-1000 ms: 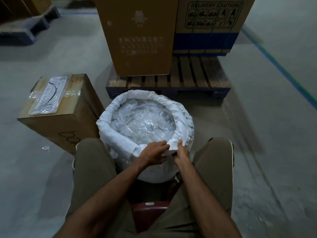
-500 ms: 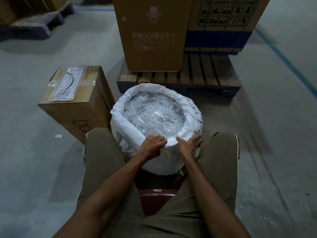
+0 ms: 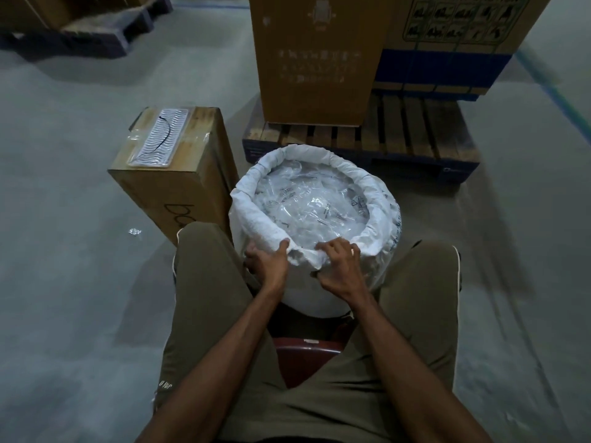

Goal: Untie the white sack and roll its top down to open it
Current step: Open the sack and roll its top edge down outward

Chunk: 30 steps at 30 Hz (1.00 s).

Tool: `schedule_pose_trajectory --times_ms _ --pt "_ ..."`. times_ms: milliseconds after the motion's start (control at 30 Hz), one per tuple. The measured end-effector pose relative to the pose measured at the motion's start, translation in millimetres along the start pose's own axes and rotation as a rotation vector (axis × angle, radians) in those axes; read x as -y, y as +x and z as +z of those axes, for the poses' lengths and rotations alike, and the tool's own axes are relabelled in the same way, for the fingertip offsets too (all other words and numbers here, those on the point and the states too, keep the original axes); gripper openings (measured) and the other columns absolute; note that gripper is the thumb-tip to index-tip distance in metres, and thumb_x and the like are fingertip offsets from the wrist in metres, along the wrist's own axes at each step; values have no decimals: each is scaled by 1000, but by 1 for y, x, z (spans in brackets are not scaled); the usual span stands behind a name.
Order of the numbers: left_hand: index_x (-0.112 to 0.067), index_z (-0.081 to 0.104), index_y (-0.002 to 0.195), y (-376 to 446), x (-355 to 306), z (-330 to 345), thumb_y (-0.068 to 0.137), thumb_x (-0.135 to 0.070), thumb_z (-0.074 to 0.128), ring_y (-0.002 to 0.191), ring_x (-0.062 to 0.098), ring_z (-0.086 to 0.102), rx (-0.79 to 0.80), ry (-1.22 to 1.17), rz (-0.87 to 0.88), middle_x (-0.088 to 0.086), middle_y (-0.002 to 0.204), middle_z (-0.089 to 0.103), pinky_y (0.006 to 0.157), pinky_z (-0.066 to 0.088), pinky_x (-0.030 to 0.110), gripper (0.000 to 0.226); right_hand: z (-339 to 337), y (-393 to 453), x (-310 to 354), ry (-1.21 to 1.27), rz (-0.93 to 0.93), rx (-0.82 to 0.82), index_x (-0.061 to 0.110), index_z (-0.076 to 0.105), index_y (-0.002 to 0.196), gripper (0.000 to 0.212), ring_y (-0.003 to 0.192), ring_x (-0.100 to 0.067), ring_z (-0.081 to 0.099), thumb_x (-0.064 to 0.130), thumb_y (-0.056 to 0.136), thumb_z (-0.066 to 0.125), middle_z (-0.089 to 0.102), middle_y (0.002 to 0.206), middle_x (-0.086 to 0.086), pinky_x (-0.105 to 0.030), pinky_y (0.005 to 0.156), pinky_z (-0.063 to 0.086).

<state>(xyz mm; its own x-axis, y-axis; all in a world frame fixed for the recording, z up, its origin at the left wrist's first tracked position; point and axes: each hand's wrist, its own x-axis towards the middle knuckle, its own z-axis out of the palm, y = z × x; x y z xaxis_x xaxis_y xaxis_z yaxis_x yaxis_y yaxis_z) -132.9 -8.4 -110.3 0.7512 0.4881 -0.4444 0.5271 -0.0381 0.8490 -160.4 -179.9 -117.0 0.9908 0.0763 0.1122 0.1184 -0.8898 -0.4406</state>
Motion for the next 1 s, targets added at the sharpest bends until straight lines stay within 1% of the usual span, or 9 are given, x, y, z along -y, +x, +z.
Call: schedule_pose_trajectory --times_ms 67,167,333,400,500,700,833,933,1000 --pt "-13 30 152 12 0 -2 70 -52 84 123 33 57 119 -220 -271 13 143 50 97 53 47 106 7 -1 10 -6 -43 27 28 63 122 66 119 -16 53 45 63 87 63 118 10 -46 102 36" --pt "-4 52 136 26 3 -1 78 -32 86 101 31 71 219 -492 -378 15 121 69 69 62 39 73 16 1 16 -30 -57 -15 24 63 123 59 113 -20 59 40 71 85 64 119 5 -46 95 40" --pt "-5 59 128 36 -5 5 99 -26 60 101 23 67 325 -538 -384 10 121 66 88 58 38 36 20 7 11 -90 -60 -109 23 66 115 50 99 -22 64 39 73 85 67 109 3 -41 86 39" --pt "-8 62 119 38 -1 8 101 -18 51 105 25 64 359 -653 -380 10 119 64 99 53 41 23 19 9 11 -99 -62 -181 21 67 100 42 90 -22 64 24 63 86 68 97 5 -38 81 35" --pt "-7 65 119 33 4 8 79 -16 58 108 36 62 365 -876 -424 16 115 68 109 43 52 42 20 9 16 -160 -126 -257 19 61 78 36 72 -27 62 3 46 66 62 76 4 -37 72 37" --pt "-8 67 105 49 -9 8 66 -48 69 95 30 64 214 -525 -412 13 107 64 83 55 42 56 23 15 19 -179 -101 -20 20 55 90 36 82 -24 56 21 57 68 56 91 2 -38 70 38" --pt "-18 52 125 45 -13 -1 69 -62 76 109 26 60 -14 -216 -234 4 122 62 99 50 46 75 21 11 21 -223 -94 44 23 58 116 57 97 -22 56 30 62 76 59 112 1 -39 78 43" --pt "-9 48 140 52 -20 2 70 -60 80 113 27 63 85 -155 -195 6 129 63 99 54 46 92 26 10 23 -280 -111 29 21 60 118 56 93 -26 62 20 65 78 63 104 0 -40 77 43" --pt "-5 47 143 60 -27 5 83 -49 75 118 32 63 141 -127 -206 6 135 60 97 55 45 79 27 9 25 -317 -162 -37 18 62 108 42 86 -29 62 9 68 70 63 95 -2 -41 74 43"
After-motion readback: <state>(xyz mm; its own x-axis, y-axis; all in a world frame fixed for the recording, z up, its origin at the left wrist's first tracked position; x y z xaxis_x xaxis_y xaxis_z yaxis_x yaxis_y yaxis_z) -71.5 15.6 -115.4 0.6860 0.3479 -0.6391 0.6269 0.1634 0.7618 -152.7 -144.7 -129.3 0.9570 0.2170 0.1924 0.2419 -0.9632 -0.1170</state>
